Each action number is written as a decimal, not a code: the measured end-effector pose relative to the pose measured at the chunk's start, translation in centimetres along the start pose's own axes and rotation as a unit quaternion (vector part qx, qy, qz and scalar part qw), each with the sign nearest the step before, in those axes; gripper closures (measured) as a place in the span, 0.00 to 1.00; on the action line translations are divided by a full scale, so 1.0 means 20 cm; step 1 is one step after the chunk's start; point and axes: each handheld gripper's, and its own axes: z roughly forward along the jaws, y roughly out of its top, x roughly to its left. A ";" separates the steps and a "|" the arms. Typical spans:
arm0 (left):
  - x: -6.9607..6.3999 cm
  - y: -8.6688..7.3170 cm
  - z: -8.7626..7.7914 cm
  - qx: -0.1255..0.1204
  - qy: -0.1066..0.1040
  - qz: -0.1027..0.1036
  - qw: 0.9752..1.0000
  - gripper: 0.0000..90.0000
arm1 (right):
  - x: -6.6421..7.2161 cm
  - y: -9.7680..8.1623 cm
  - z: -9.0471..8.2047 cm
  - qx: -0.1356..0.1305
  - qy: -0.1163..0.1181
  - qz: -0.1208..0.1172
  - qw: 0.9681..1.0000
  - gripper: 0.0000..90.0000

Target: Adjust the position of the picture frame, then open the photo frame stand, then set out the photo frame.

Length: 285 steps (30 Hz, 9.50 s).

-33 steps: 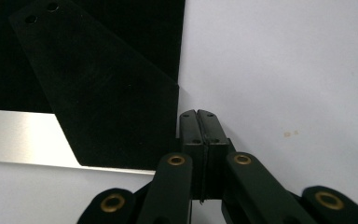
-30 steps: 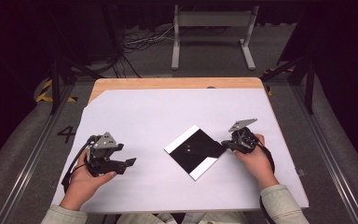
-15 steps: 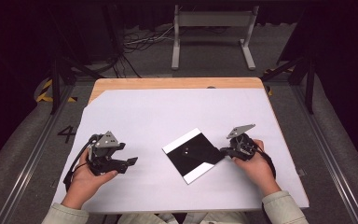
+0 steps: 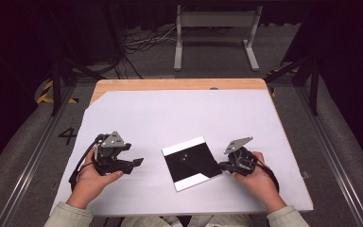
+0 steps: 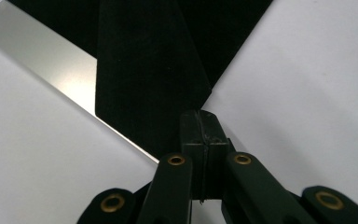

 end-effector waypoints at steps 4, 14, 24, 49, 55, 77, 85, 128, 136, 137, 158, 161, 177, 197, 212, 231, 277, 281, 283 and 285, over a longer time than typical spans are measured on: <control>0.00 0.00 0.01 0.000 0.000 0.001 1.000 0.33 | 0.05 0.00 0.00 0.002 0.010 -0.007 1.000 1.00; 0.00 0.00 0.02 -0.001 -0.002 -0.001 1.000 0.33 | 0.15 0.02 0.01 0.006 0.026 -0.031 0.999 1.00; -0.01 0.01 0.03 0.001 -0.005 0.000 1.000 0.33 | 0.22 0.02 0.01 0.006 0.030 -0.045 0.999 1.00; -0.01 0.02 0.03 -0.005 -0.011 -0.001 1.000 0.33 | 0.17 0.04 -0.16 -0.065 0.053 0.022 0.996 0.85; -0.01 0.02 0.03 -0.010 -0.016 -0.004 1.000 0.33 | 0.18 0.05 -0.17 -0.065 0.056 0.040 0.996 0.74; -0.08 0.04 0.08 0.001 -0.032 0.013 0.999 0.36 | 0.28 0.07 -0.14 0.014 0.042 0.001 0.999 0.68; -0.09 0.03 0.11 -0.002 -0.051 0.005 0.999 0.53 | 0.29 0.07 -0.07 0.047 0.040 -0.006 0.998 0.66; -0.13 0.01 0.33 0.023 -0.079 -0.010 0.997 1.00 | 0.28 0.06 0.00 0.086 0.063 -0.006 0.994 0.71; -0.14 0.01 0.35 0.034 -0.080 -0.006 0.996 1.00 | 0.28 0.07 0.00 0.090 0.063 -0.006 0.994 0.71; -0.15 0.01 0.35 0.036 -0.080 -0.006 0.996 1.00 | 0.28 0.07 0.01 0.090 0.062 -0.007 0.994 0.71; -0.17 0.00 0.40 0.073 -0.076 0.001 0.994 1.00 | 0.27 0.07 -0.02 0.067 0.084 0.002 0.994 0.76; -0.17 0.00 0.41 0.075 -0.075 0.001 0.994 1.00 | 0.26 0.07 -0.03 0.061 0.089 0.004 0.994 0.77; -0.17 0.00 0.41 0.076 -0.072 0.001 0.994 1.00 | 0.26 0.10 -0.12 0.002 0.098 0.008 0.995 0.81; -0.17 0.00 0.41 0.075 -0.073 -0.003 0.994 1.00 | 0.28 0.20 -0.18 -0.037 0.083 -0.005 0.996 0.86; -0.16 -0.01 0.40 0.073 -0.077 -0.005 0.994 1.00 | 0.29 0.23 -0.19 -0.041 0.076 -0.008 0.996 0.87; -0.12 -0.01 0.24 0.017 -0.055 -0.015 0.998 0.89 | 0.24 0.17 -0.31 -0.036 0.029 -0.011 0.999 0.80; -0.01 -0.11 0.09 -0.001 -0.001 -0.058 0.998 0.80 | 0.11 0.53 -0.22 -0.009 0.083 0.045 0.996 0.54; -0.01 -0.11 0.09 0.002 0.001 -0.053 0.999 0.79 | 0.10 0.56 -0.16 0.009 0.097 0.054 0.994 0.52; -0.02 -0.11 0.09 0.003 0.000 -0.054 0.999 0.79 | 0.10 0.57 -0.13 0.020 0.101 0.062 0.993 0.51; -0.02 -0.11 0.10 0.003 0.001 -0.053 0.999 0.78 | 0.09 0.58 -0.11 0.027 0.105 0.071 0.992 0.49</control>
